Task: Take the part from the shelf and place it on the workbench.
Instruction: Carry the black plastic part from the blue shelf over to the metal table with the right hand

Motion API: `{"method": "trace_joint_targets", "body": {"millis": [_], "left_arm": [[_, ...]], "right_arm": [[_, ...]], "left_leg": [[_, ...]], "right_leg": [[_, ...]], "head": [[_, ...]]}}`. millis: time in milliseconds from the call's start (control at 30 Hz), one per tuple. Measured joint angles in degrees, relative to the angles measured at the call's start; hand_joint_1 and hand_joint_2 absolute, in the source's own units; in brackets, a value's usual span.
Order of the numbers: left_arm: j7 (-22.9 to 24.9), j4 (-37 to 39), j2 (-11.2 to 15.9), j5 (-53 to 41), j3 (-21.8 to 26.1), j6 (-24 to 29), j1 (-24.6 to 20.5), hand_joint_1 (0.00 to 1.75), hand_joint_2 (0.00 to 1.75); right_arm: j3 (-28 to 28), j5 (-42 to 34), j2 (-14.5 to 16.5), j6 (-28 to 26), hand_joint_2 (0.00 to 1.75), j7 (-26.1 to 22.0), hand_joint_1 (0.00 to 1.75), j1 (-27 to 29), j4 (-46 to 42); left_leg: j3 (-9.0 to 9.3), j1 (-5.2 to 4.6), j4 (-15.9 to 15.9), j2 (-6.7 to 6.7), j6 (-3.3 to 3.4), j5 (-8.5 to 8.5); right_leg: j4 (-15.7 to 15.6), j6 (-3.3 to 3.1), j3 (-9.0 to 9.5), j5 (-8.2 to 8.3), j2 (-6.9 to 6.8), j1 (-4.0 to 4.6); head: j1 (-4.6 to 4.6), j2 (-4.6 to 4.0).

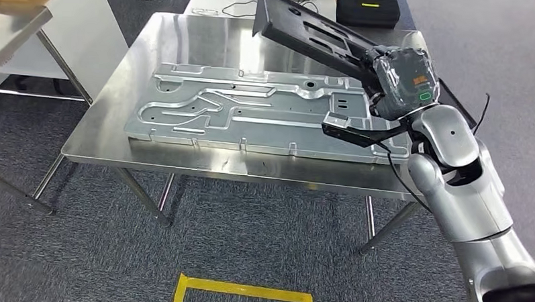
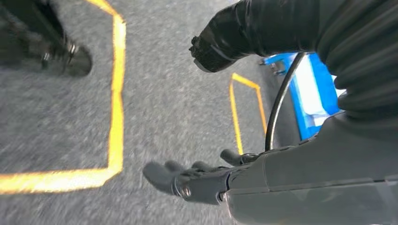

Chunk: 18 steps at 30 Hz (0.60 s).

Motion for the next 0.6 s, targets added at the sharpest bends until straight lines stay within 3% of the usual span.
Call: {"method": "trace_joint_targets", "body": {"millis": [67,100,133,200,267,400,467,533,567,600], "left_arm": [[0.0,0.02,-0.01,-0.01,0.0,0.02,0.03,0.0,1.75],[0.0,0.02,-0.01,-0.01,0.0,0.02,0.07,0.0,1.75],[-0.01,0.02,-0.01,-0.02,0.0,0.02,0.09,0.0,1.75],[-0.02,0.02,0.02,-0.03,0.01,0.07,0.28,0.0,1.75],[-0.02,0.04,0.05,-0.05,0.02,0.13,0.4,0.0,1.75],[0.0,0.05,0.07,-0.07,0.02,0.17,0.26,0.0,1.75],[0.0,0.05,0.1,-0.07,0.02,0.18,0.2,0.0,1.75],[0.0,0.05,0.14,-0.07,0.03,0.19,0.13,0.0,1.75],[-0.01,0.05,0.15,-0.07,0.03,0.19,0.1,0.0,1.75],[-0.04,0.06,0.15,-0.07,0.04,0.19,0.07,0.0,1.75]], "right_arm": [[0.1,0.03,0.0,0.13,1.75,0.1,1.75,-0.11,0.35],[0.17,0.08,0.0,0.27,1.75,0.23,1.75,-0.07,0.52],[0.23,0.12,-0.01,0.44,1.75,0.41,1.75,-0.03,0.7],[0.29,0.17,-0.07,0.67,1.75,0.78,1.75,0.03,1.13],[0.31,0.17,-0.21,0.7,1.75,1.02,1.75,0.11,1.73],[0.31,0.17,-0.61,0.67,1.75,1.31,1.75,0.54,3.03],[0.3,0.16,-0.9,0.61,1.75,1.4,1.75,0.71,3.86],[0.32,0.18,-1.02,0.57,1.75,1.35,1.75,1.2,5.22],[0.39,0.2,-0.99,0.55,1.75,1.28,1.75,1.65,6.07],[0.49,0.22,-0.95,0.55,1.75,1.16,1.75,2.16,6.97]], "left_leg": [[-3.75,0.46,3.75,0.36,-0.62,-2.94],[-4.46,0.62,3.22,0.47,-0.79,-3.05],[-4.28,0.73,0.92,0.56,-0.82,-1.62],[-2.52,0.76,-6.3,0.76,-0.66,4.16],[-1.4,0.52,-10.65,1.0,-0.26,7.43],[-0.66,0.34,-11.29,0.76,1.04,7.69],[0.01,0.42,-11.63,0.66,1.74,7.35],[0.42,0.27,-11.63,0.48,2.26,6.87],[0.66,0.16,-11.63,0.34,2.38,6.64],[0.97,0.04,-11.63,0.17,2.43,6.4]], "right_leg": [[-0.05,0.02,0.97,-0.93,-0.02,-0.01],[-0.04,0.1,1.58,-1.44,-0.01,-0.03],[0.02,0.24,2.32,-2.02,0.07,-0.07],[0.36,0.68,3.81,-3.34,-0.05,-0.12],[0.74,1.31,4.44,-4.44,-0.2,-0.02],[1.38,2.69,4.61,-5.85,-0.17,-0.09],[5.89,3.11,2.38,-7.95,-0.01,-0.26],[13.71,3.28,-2.42,-10.43,0.12,-0.19],[16.55,3.28,-4.59,-10.73,0.14,-0.16],[17.24,3.15,-5.79,-9.8,0.15,-0.11]], "head": [[-0.01,0.0],[-0.01,0.0],[-0.01,0.0],[-0.01,0.0],[-0.03,0.0],[0.0,0.0],[0.02,0.0],[0.03,0.0],[0.03,0.0],[0.03,0.0]]}}
